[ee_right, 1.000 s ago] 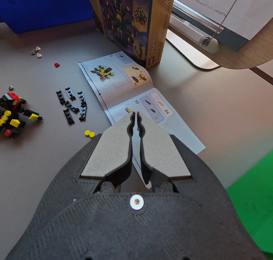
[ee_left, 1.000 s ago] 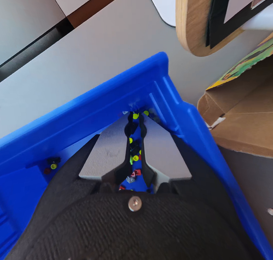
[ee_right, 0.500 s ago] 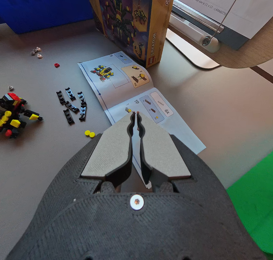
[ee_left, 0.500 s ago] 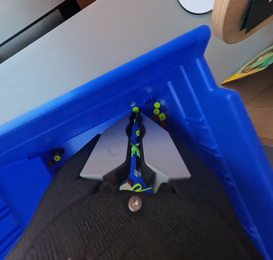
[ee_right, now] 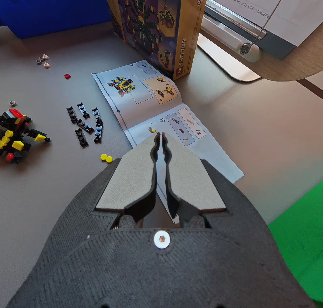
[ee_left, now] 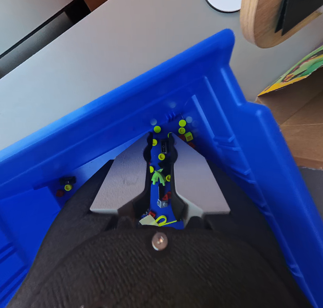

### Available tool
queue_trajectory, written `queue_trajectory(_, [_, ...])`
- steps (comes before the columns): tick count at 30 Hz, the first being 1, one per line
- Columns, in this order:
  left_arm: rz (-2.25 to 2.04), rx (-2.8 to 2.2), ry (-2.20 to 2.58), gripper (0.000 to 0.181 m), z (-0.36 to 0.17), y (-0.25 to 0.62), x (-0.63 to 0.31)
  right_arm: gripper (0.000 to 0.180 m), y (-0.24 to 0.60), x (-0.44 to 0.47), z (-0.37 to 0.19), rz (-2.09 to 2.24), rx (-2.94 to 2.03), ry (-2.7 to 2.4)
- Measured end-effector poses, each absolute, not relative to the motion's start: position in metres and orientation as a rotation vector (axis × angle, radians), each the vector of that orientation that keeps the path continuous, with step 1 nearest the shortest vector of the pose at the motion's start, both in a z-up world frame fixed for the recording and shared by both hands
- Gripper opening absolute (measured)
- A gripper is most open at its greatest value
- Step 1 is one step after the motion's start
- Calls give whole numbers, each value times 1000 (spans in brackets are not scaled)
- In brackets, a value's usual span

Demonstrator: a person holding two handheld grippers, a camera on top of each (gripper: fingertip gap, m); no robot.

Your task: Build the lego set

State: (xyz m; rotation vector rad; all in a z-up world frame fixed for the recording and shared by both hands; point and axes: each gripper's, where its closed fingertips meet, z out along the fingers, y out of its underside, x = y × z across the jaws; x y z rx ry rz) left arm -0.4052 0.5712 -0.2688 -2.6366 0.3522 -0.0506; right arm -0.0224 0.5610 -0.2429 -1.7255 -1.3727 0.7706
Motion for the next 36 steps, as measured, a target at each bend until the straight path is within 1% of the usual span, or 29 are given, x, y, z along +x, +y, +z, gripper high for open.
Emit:
queue_trajectory(9, [-59,-2609,372,10,-269,576,-400,0,561,-23,-244,769,-1728,-1375])
queue_trajectory(16, [-77,-2609,351,11,-269,576,-401,0,561,-23,-244,768,-1730,-1375])
queue_trajectory(20, [-65,-2608,392,3,-270,575,-397,0,561,-23,-244,766,-1730,-1376])
queue_trajectory(36, [-48,-2626,407,0,-266,569,-403,0,560,-23,-245,762,-1732,-1385])
